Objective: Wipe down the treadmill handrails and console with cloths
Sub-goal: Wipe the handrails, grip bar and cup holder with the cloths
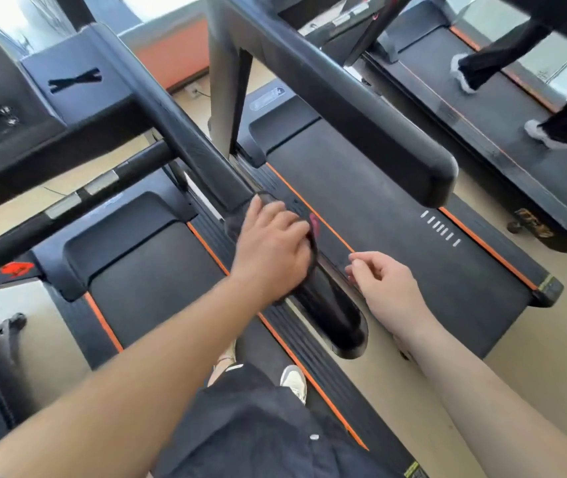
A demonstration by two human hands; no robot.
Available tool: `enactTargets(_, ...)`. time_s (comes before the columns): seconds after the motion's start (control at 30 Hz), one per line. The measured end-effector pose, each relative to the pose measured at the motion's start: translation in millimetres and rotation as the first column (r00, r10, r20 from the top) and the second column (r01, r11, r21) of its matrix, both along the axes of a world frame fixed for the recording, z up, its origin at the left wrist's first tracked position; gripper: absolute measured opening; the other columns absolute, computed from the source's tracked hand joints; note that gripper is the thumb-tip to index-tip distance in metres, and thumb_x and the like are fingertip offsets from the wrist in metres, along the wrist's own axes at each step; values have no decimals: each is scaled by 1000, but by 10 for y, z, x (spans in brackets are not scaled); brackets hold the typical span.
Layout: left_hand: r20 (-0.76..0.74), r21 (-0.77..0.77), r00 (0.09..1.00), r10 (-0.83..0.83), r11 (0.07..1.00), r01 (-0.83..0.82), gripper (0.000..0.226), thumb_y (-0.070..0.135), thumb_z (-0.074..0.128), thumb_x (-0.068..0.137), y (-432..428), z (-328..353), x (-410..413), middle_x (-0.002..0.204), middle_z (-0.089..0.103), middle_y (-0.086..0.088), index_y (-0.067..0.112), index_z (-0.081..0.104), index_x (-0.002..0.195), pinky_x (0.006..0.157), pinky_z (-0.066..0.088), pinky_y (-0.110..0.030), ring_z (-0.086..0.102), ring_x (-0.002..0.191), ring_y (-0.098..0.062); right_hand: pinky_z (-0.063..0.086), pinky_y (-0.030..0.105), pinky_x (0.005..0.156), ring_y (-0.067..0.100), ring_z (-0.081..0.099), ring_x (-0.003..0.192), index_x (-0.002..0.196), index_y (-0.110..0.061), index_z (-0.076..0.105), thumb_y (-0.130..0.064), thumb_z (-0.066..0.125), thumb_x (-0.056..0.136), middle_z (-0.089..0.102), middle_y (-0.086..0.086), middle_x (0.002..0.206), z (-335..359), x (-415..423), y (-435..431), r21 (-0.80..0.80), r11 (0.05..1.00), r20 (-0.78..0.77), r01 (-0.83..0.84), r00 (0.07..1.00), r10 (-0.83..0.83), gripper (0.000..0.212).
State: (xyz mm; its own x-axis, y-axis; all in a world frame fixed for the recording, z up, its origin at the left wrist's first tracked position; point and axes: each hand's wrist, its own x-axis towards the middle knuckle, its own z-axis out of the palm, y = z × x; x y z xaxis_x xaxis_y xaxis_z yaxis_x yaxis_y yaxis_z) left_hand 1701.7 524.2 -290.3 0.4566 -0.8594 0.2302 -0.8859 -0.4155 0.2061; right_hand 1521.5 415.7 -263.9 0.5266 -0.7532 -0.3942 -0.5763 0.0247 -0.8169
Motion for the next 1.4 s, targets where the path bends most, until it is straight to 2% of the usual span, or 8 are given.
enactTargets(0.13,-81,-69,956,-282,959,276,34,46,54,98,223,-87,-639,128,66,-1,26,72,118,120,22,-59,50,133,-35,52,30,92,4,68,95,102,-23,73,-21,60,97,74,-12,95,49,201,-71,-130,991,-36,-42,999,38,15)
enactTargets(0.27,-9,-50,877,-480,876,479,47,60,50,101,242,-76,134,126,66,-1,27,69,128,120,29,-49,55,130,-26,53,35,95,14,70,96,103,-22,74,-21,59,98,76,-7,95,123,527,-177,-153,985,-54,-76,996,69,16)
enactTargets(0.4,-35,32,954,-296,954,298,43,60,47,101,146,2,866,120,66,6,31,71,122,123,22,-48,53,130,-23,50,24,90,12,68,92,103,-22,73,-18,59,98,75,-7,95,220,1100,-144,-176,970,-54,-169,985,162,15)
enactTargets(0.67,-79,91,989,-124,987,131,53,66,31,96,-46,206,2230,112,69,18,40,76,109,124,5,-39,47,131,-13,48,32,104,12,63,109,138,-20,57,-24,60,98,66,-3,117,442,2483,34,-225,946,-5,-235,971,240,41)
enactTargets(1.0,-74,307,994,82,950,-56,53,57,21,104,-202,382,3776,147,53,8,41,65,129,126,-3,-48,15,155,-22,44,40,111,16,56,124,134,-14,60,-19,59,98,62,-2,128,455,3671,273,-376,892,-23,-250,965,260,37)
enactTargets(1.13,-59,311,981,186,937,-159,55,57,15,102,-187,425,4430,164,31,1,39,52,140,126,-4,-50,1,157,-23,43,38,108,19,56,119,127,-13,64,-16,60,96,63,-1,121,473,4097,308,-465,832,-54,-301,948,313,31)
enactTargets(1.27,-60,336,935,349,889,-310,65,64,8,100,-65,498,4951,172,-2,-3,40,11,161,127,-6,-48,-9,158,-23,38,26,108,18,54,121,126,-13,65,-16,61,95,64,1,124,453,4485,398,-508,783,-87,-358,926,367,32)
enactTargets(1.4,2,457,813,582,723,-518,74,64,3,100,252,570,5244,171,2,-18,27,-2,164,127,-1,-50,1,158,-34,39,27,109,16,51,127,132,-15,63,-21,60,96,62,-1,131,467,4700,464,-485,764,-112,-425,897,428,36)
